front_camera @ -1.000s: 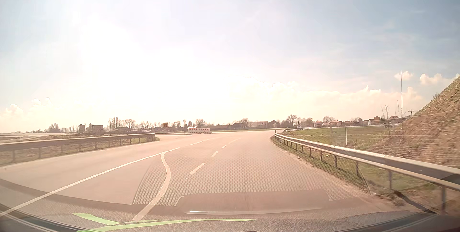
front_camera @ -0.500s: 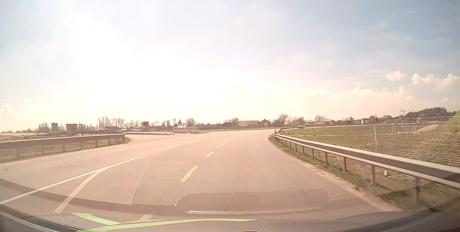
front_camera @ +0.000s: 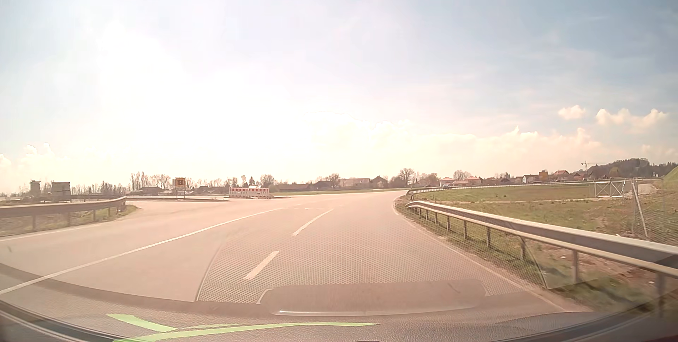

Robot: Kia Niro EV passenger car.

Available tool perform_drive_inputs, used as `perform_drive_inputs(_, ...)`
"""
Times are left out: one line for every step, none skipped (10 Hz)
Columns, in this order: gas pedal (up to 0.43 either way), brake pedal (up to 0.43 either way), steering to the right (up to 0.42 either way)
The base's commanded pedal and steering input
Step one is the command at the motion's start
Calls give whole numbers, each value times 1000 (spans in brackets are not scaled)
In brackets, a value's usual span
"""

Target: Follow the waypoints while adhering to traffic rules and regulations

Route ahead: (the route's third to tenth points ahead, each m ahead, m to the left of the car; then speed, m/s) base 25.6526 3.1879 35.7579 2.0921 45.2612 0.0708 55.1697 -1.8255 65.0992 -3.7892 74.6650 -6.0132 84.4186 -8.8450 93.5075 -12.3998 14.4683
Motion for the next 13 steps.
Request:
perform_drive_inputs(150, 0, 15)
perform_drive_inputs(150, 0, 15)
perform_drive_inputs(150, 0, 15)
perform_drive_inputs(157, 0, 15)
perform_drive_inputs(157, 0, 15)
perform_drive_inputs(157, 0, 15)
perform_drive_inputs(157, 0, 15)
perform_drive_inputs(157, 0, 15)
perform_drive_inputs(157, 0, 15)
perform_drive_inputs(157, 0, 15)
perform_drive_inputs(157, 0, 15)
perform_drive_inputs(157, 0, 15)
perform_drive_inputs(157, 0, 15)
